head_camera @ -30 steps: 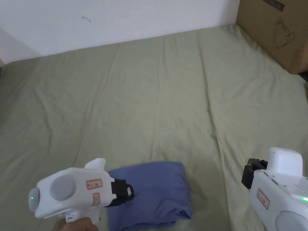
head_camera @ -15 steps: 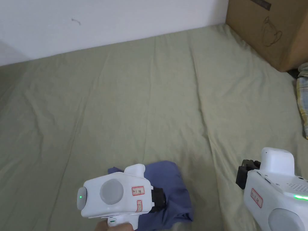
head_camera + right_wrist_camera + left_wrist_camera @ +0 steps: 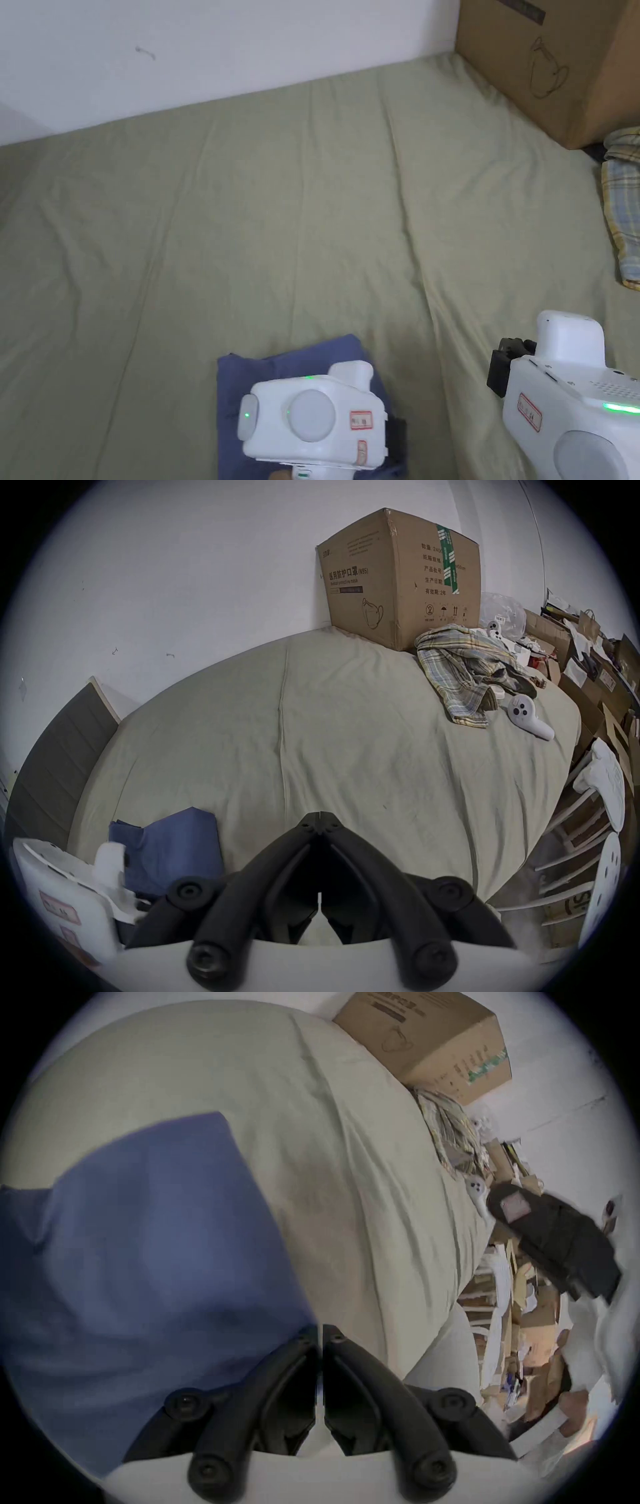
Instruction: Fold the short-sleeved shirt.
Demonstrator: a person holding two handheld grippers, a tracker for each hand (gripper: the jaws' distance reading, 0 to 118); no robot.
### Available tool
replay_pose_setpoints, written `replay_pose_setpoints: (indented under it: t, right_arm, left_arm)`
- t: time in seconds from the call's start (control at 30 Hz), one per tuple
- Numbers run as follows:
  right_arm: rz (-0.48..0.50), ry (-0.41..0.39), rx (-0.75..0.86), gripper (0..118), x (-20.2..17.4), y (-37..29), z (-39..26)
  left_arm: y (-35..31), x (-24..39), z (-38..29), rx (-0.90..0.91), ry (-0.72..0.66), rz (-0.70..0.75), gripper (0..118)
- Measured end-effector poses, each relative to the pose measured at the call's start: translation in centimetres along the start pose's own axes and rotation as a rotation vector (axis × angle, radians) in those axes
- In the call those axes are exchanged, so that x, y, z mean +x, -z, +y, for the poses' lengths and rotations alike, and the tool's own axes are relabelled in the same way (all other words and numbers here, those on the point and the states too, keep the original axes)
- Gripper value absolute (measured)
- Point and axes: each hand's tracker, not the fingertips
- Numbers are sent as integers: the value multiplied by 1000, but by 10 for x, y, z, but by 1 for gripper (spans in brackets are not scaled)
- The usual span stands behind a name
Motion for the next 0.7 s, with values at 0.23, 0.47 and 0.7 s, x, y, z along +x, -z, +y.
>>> replay_pose_setpoints:
  t: [0.23, 0.47, 0.7]
  right_arm:
    - [4, -29, 1, 0, -5, -7, 4]
    - [136, -115, -26, 0, -37, -17, 25]
    - [397, -132, -222, 0, -114, 4, 36]
  left_arm:
    - [-1, -6, -13, -26, -30, -103, 3]
    - [-123, -62, -27, 253, -129, -279, 3]
    - [-191, -170, -82, 440, -353, -285, 3]
